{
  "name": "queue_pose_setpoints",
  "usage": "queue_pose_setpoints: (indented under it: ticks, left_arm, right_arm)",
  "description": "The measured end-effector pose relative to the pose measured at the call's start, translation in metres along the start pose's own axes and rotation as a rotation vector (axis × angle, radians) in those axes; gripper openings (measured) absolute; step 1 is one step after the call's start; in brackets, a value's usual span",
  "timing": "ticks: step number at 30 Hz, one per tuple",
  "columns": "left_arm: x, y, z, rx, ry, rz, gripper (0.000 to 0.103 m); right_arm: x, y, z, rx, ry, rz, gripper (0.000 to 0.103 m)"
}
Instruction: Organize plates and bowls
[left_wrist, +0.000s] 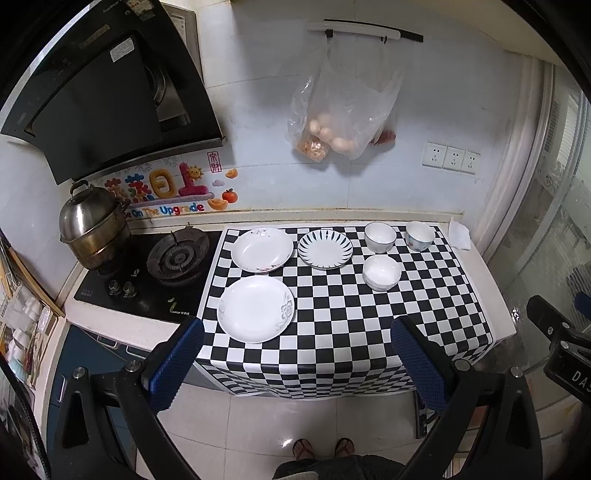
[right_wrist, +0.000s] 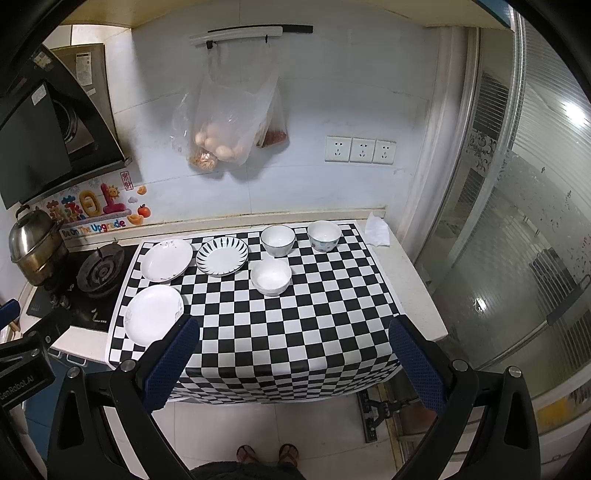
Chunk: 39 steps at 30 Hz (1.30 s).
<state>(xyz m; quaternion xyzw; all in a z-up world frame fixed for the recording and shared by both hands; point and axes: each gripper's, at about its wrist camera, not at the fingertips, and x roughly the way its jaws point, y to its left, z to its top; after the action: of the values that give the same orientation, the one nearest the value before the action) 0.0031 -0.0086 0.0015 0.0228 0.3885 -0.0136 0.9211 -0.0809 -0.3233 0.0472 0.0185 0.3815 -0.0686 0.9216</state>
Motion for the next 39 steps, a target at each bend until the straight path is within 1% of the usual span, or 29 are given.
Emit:
queue_pose_setpoints:
  ticks: [28, 39]
  left_arm:
    - [-0.0016, 0.0007, 0.0002, -0.002, -0.004, 0.002, 0.103]
    - [-0.0014, 0.0026, 0.0022, 0.001, -0.005, 0.002, 0.103]
  right_arm:
    - [0.0022, -0.0018, 0.0017, 0.001, -0.005, 0.002, 0.103]
    - [0.0041, -0.0002, 0.0083, 0.003, -0.001, 0.004, 0.103]
